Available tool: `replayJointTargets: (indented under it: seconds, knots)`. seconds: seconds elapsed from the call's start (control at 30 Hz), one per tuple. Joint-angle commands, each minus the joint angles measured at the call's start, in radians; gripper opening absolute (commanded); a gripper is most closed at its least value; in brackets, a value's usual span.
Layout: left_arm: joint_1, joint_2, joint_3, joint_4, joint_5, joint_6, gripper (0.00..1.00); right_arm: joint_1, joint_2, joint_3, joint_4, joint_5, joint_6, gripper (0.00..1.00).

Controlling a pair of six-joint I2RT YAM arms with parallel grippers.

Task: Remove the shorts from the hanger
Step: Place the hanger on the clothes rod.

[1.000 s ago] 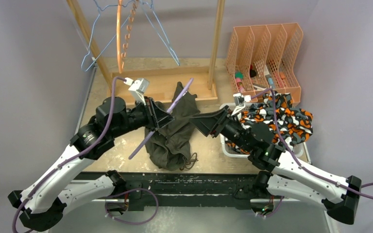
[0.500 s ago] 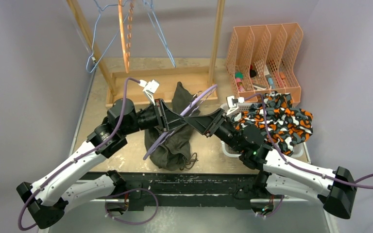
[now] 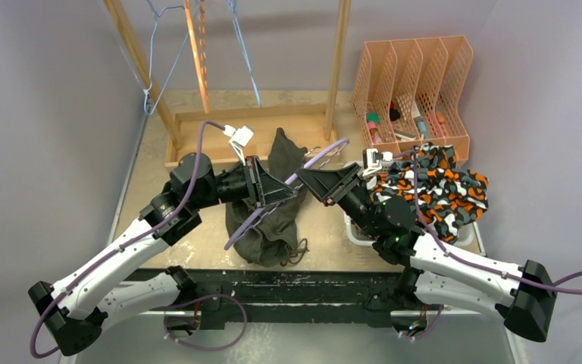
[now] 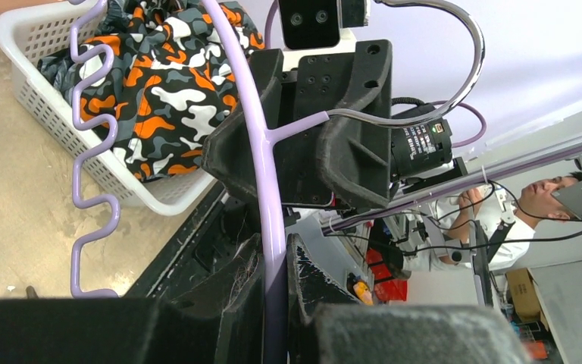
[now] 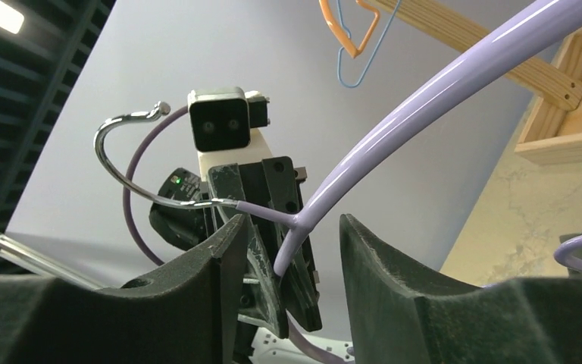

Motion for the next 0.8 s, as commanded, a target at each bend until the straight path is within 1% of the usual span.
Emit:
replayJointTargets:
  seconds: [0.0,0.1,0.17,0.23,0.33,0.37,0.4,0.43,0.53,0.6,0.73,0.77]
  knots:
    - [0.0,-0.006,0.033,0.079,0.036,0.013,0.0,0.001,0.012,0.02,0.059,0.05,0.031,0.45]
    - [-0.001,-0.003,0.033,0.084,0.044,0.013,0.0,0.0,0.047,0.013,0.116,0.038,0.03,0.34]
    - [0.0,-0.003,0.034,0.085,0.044,0.013,0.0,0.001,0.068,0.001,0.159,0.015,0.031,0.24]
    - [0.0,-0.001,0.035,0.084,0.044,0.013,0.0,0.0,0.081,-0.014,0.205,0.006,0.035,0.18]
    - [-0.001,-0.004,0.034,0.063,0.025,0.018,0.0,0.001,0.089,-0.025,0.221,0.01,0.04,0.02]
    - [-0.001,-0.006,0.033,0.053,0.014,0.022,0.0,0.001,0.088,-0.025,0.212,0.018,0.042,0.0]
    - [0.0,-0.005,0.033,0.046,0.008,0.027,0.03,0.001,0.083,-0.024,0.199,0.027,0.044,0.0]
    - [0.0,-0.004,0.033,0.042,0.005,0.031,0.11,0.001,0.077,-0.023,0.181,0.036,0.045,0.0]
    - [0.0,0.001,0.047,0.02,-0.003,0.05,0.26,0.0,0.049,-0.009,0.099,0.071,0.048,0.0]
    - [0.0,0.003,0.06,-0.02,-0.004,0.075,0.31,0.001,0.027,-0.011,0.056,0.101,0.055,0.0]
    - [-0.001,0.013,0.092,-0.171,-0.024,0.151,0.4,0.0,-0.016,-0.019,-0.01,0.177,0.066,0.0]
    - [-0.001,0.016,0.108,-0.208,-0.017,0.172,0.46,0.0,-0.025,-0.011,-0.04,0.194,0.062,0.0]
